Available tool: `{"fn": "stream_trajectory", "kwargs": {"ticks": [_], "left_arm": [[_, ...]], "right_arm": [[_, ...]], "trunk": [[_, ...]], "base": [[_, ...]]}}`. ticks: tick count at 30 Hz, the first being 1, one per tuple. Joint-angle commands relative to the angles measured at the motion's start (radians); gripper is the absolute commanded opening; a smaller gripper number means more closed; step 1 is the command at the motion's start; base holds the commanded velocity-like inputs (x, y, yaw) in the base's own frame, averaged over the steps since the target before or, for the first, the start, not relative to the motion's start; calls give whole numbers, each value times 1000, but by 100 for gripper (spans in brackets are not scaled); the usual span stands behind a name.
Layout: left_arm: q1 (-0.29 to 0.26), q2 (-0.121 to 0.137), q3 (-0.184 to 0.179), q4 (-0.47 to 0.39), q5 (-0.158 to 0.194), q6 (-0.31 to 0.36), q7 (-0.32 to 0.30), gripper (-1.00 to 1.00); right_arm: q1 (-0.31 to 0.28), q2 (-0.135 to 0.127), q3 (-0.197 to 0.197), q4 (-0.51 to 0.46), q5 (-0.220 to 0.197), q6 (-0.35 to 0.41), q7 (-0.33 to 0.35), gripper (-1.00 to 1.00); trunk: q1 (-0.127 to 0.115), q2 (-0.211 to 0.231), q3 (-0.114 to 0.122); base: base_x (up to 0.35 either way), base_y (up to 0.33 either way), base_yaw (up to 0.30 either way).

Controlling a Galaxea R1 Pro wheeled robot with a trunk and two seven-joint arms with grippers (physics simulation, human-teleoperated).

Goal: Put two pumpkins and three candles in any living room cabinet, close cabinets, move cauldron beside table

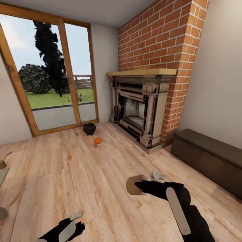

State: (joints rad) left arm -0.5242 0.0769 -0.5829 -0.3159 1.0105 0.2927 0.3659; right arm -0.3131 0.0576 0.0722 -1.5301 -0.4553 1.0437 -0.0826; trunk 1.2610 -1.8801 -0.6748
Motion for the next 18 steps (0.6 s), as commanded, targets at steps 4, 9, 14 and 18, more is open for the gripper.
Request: {"fn": "stream_trajectory", "kwargs": {"ticks": [4, 9, 14, 18], "left_arm": [[0, 0, -9, 2, 7, 12, -128, 100], [0, 2, -12, 10, 8, 17, -258, 100], [0, 2, -12, 11, 10, 17, -278, 100], [0, 1, -4, 11, 14, 17, -276, 100]], "right_arm": [[-1, -1, 1, 17, -28, 4, -120, -100], [-2, 1, 2, 19, -29, 4, -140, -100], [-3, 2, 4, 27, -31, 4, -144, -100], [-3, 2, 1, 28, -32, 4, -145, -100]], "trunk": [[15, -29, -14], [34, -64, -29], [54, -99, -45], [69, -127, -57]], "base": [[0, 0, 0], [0, 0, 0], [0, 0, 0], [0, 0, 0]]}}
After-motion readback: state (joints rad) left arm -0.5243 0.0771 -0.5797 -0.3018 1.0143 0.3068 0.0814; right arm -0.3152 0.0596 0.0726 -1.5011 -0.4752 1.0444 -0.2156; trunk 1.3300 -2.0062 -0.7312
